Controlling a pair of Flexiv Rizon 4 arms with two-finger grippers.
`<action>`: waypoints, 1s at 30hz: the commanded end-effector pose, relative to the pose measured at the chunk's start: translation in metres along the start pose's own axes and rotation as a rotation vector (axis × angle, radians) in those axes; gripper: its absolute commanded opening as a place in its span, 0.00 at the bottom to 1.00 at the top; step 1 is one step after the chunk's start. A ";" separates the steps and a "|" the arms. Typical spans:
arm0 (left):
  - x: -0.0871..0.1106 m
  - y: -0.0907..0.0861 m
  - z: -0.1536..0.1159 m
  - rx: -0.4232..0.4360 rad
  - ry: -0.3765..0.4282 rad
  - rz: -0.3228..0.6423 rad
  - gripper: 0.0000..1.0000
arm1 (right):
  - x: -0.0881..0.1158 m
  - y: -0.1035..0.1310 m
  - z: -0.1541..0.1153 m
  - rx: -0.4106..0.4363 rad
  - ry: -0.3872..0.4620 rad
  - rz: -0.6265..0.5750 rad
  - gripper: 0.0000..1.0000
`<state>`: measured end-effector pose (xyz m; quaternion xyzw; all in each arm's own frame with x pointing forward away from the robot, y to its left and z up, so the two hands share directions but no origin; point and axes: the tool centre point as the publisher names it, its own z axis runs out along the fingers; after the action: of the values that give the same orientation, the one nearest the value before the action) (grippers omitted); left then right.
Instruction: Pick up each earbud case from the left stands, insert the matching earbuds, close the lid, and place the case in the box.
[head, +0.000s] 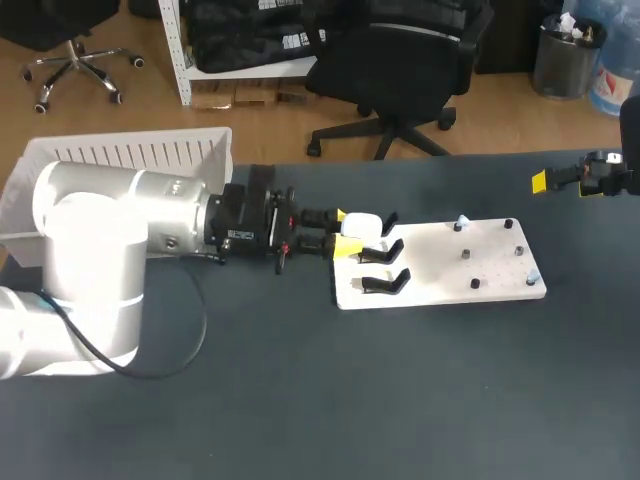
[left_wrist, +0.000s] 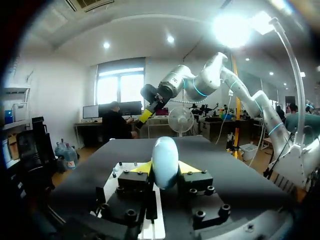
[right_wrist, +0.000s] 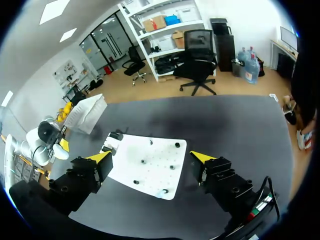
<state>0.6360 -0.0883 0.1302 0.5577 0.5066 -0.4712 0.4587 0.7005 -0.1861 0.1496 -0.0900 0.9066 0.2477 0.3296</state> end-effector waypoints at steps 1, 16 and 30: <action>0.000 -0.003 0.001 -0.018 -0.002 0.003 0.00 | 0.000 -0.001 0.000 -0.001 0.001 -0.001 1.00; 0.000 -0.003 0.001 -0.018 -0.002 0.003 0.00 | 0.000 -0.001 0.000 -0.001 0.001 -0.001 1.00; -0.007 -0.029 0.010 -0.055 -0.085 0.095 0.00 | 0.012 0.017 -0.023 -0.006 -0.037 -0.038 1.00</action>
<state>0.6111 -0.0954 0.1357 0.5606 0.4681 -0.4662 0.4993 0.6968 -0.1823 0.1574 -0.1074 0.9000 0.2468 0.3430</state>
